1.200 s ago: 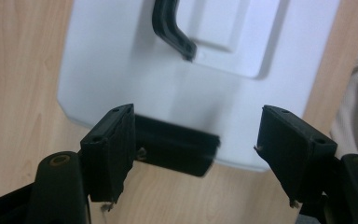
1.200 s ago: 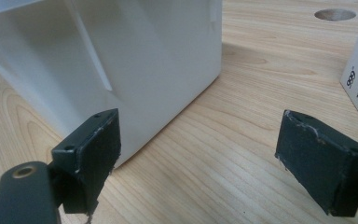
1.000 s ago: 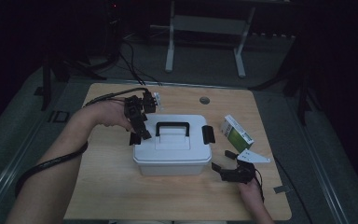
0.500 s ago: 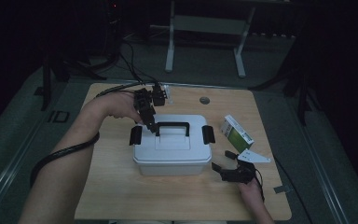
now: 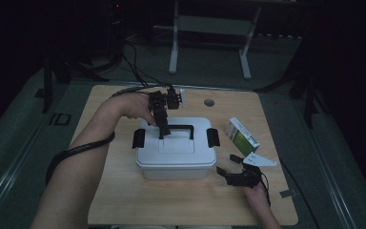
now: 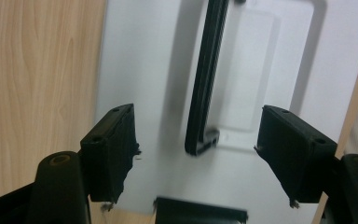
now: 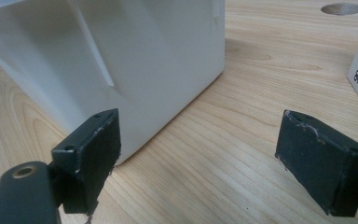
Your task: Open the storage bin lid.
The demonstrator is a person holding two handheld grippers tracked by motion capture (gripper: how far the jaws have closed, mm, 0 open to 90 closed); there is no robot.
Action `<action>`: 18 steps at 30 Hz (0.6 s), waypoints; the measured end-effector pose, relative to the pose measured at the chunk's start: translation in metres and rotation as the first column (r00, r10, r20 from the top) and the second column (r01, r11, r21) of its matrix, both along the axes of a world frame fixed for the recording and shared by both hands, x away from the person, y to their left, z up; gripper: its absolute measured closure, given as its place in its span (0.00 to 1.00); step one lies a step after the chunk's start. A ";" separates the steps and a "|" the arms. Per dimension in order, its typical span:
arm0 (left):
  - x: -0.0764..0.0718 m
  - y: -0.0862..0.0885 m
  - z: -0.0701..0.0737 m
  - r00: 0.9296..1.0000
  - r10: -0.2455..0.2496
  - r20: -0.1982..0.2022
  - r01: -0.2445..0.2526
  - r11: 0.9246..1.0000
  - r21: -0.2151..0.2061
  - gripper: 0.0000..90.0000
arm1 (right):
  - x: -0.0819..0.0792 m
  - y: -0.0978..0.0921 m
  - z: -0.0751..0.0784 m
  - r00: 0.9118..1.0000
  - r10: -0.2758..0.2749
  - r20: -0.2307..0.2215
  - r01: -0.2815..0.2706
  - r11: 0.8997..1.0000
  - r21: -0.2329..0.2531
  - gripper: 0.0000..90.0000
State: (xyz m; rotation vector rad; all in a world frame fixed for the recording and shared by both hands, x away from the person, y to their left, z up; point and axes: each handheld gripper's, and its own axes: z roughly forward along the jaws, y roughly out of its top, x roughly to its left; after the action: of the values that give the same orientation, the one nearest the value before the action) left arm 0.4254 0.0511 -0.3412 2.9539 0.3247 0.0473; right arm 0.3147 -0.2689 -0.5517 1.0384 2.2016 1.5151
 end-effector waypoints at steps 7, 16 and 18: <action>0.001 -0.008 0.000 1.000 -0.023 -0.004 0.023 1.000 0.009 0.37 | 0.000 0.000 0.000 1.000 0.002 -0.004 -0.002 1.000 0.003 0.15; 0.003 -0.016 -0.006 0.998 -0.069 0.004 0.068 0.996 0.055 0.49 | -0.001 0.000 0.000 1.000 0.008 -0.005 -0.008 1.000 0.003 0.15; 0.004 -0.019 -0.008 0.997 -0.076 -0.002 0.076 0.996 0.053 0.50 | 0.000 0.000 0.000 1.000 0.008 -0.007 -0.008 1.000 0.002 0.15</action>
State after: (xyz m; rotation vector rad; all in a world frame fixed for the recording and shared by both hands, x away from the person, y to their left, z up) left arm 0.4290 0.0322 -0.3490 3.0156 0.2145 0.0470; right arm 0.3142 -0.2690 -0.5518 1.0384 2.2112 1.5200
